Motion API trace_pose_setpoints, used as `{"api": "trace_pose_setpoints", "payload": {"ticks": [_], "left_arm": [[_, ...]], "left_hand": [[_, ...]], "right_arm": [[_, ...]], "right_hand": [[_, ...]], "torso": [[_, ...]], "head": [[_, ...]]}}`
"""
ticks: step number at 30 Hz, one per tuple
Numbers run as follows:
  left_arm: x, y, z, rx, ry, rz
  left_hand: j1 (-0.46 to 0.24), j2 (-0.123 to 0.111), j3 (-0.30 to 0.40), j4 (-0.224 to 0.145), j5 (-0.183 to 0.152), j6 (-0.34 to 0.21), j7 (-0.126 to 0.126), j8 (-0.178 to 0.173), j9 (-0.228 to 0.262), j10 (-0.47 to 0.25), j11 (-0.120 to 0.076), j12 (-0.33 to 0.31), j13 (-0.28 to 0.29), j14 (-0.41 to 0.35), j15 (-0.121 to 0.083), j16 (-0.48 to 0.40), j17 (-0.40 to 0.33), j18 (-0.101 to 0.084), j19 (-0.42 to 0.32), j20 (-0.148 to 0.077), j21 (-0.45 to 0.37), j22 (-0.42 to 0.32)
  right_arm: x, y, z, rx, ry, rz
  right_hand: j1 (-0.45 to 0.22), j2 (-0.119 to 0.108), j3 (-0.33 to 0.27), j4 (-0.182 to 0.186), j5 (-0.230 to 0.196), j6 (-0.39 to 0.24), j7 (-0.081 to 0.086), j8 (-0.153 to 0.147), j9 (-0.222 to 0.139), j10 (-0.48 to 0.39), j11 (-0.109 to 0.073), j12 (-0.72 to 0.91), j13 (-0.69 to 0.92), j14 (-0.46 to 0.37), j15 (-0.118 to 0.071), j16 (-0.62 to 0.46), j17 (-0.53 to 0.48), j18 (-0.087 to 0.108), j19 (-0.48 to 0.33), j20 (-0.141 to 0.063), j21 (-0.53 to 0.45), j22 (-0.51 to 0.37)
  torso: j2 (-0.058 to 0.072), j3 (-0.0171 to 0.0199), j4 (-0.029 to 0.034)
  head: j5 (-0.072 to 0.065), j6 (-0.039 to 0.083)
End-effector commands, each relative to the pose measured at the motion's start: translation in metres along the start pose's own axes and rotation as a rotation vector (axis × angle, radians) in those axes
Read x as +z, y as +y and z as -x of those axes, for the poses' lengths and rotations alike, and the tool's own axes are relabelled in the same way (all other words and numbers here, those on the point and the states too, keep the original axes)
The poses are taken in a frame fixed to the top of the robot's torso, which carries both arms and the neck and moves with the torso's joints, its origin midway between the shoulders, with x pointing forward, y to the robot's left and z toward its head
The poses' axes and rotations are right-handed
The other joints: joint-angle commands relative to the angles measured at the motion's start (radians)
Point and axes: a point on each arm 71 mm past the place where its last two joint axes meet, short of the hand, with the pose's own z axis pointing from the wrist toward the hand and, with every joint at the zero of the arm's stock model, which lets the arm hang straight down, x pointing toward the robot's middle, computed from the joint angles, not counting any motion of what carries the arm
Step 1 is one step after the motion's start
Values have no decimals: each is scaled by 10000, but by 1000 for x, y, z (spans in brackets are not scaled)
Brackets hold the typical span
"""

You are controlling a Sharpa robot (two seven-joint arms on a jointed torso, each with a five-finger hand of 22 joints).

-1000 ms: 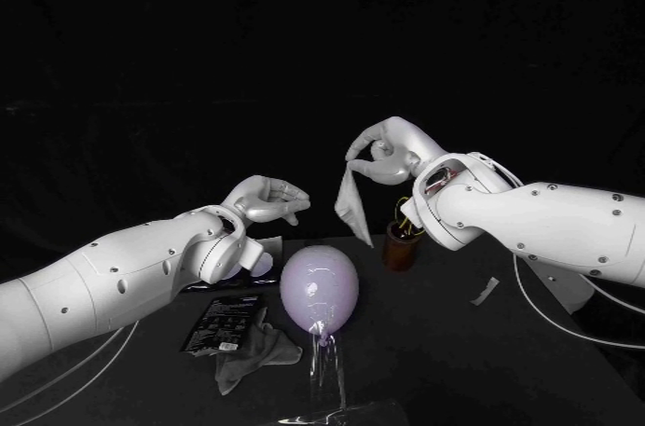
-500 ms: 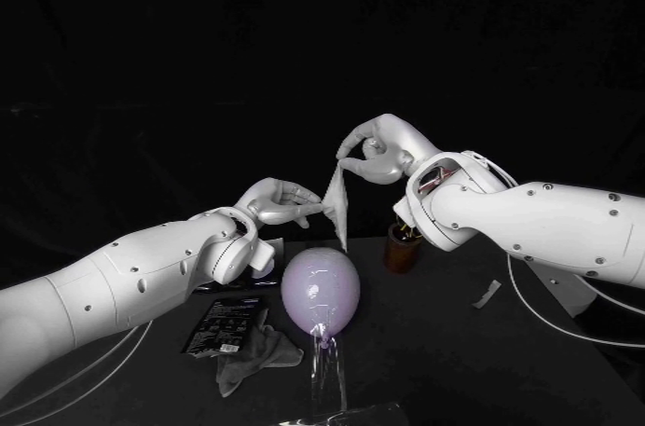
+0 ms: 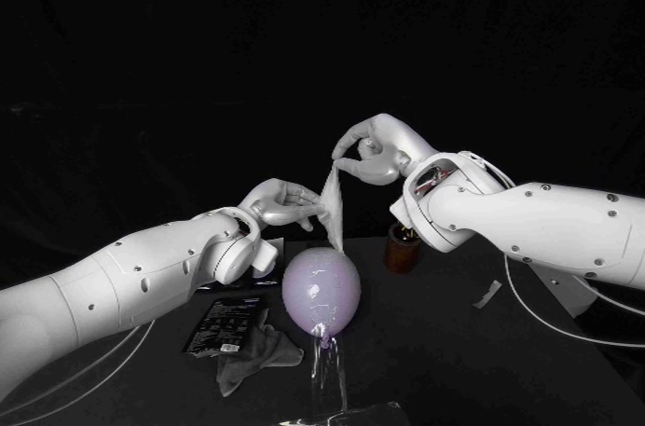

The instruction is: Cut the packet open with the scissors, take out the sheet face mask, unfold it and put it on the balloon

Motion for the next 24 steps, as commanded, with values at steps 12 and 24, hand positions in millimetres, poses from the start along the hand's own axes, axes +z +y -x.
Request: {"api": "trace_pose_setpoints", "payload": {"ticks": [12, 24], "left_arm": [[-3, 0, 0, -913, 553, -54], [-7, 3, -1, -2685, 1818, 93]], "left_hand": [[-40, -92, -8, 63, -45, 255, 75, -278, -212, 738, -110, -568, 13, 361, -97, 480, 104, 107, 60, -135, 380, 279], [-490, -613, -665, 285, -44, -59, 73, -583, -380, 617, -50, -966, 27, 335, -22, 912, 235, 78, -104, -6, 179, 190]], "right_arm": [[2, 0, 1, -94, -90, 105], [4, -3, 3, -127, -148, 28]], "right_hand": [[93, -29, 51, -15, 50, 70, 12, 42, 8, 305, 32, 57, 1512, 1045, -47, 35, 2633, 68, 89, 4, 42, 1958], [95, -37, 70, -23, 49, 59, 19, 53, 14, 306, 38, 59, 1515, 1045, -44, 35, 2633, 67, 91, 5, 44, 1958]], "torso": [[0, -2, -10], [4, 2, -5]], "head": [[-23, -25], [-40, -44]]}}
